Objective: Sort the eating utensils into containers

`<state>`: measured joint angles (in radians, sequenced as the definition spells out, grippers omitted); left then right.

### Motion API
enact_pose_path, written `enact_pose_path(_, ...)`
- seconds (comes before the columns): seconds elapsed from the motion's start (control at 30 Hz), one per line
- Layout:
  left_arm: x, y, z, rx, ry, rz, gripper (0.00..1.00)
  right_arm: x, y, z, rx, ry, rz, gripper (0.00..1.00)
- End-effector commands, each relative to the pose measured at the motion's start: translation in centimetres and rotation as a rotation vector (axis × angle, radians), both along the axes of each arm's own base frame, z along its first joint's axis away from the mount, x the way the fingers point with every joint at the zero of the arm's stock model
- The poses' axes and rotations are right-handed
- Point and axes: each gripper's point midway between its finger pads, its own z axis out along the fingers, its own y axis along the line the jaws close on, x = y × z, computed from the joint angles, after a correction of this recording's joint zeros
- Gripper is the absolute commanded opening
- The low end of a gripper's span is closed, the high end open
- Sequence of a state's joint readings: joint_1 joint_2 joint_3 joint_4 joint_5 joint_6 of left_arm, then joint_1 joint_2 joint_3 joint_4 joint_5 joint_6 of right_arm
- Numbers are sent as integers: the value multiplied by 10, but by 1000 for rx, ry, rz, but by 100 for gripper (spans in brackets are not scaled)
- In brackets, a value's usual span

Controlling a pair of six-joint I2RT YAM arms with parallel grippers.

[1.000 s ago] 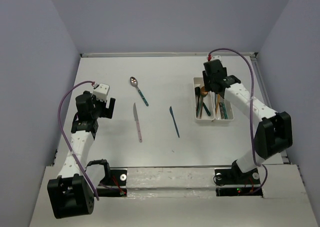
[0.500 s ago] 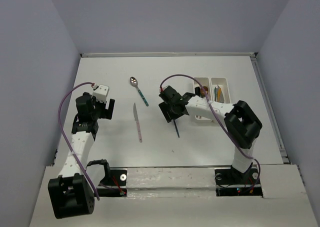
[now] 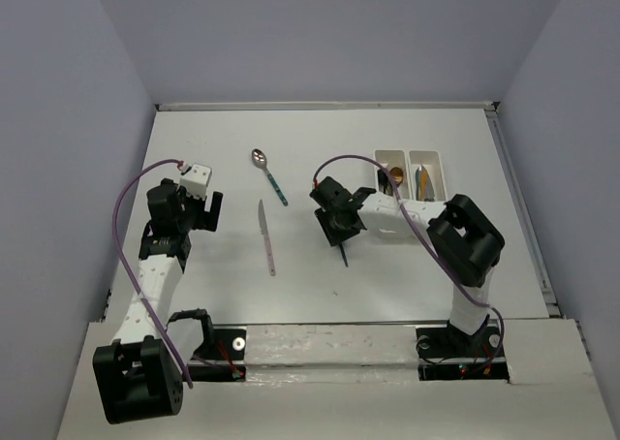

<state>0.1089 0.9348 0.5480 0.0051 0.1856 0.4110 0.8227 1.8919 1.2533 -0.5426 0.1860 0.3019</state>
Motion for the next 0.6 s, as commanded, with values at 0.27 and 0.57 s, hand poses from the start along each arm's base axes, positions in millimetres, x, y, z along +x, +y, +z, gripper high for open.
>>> enact_pose_path(0.27, 4, 4, 1, 18, -29, 4, 99, 0, 12, 10, 19, -37, 16, 0)
enact_pose_path(0.57, 4, 4, 0, 17, -27, 4, 99, 68, -30, 233, 277, -625, -41, 0)
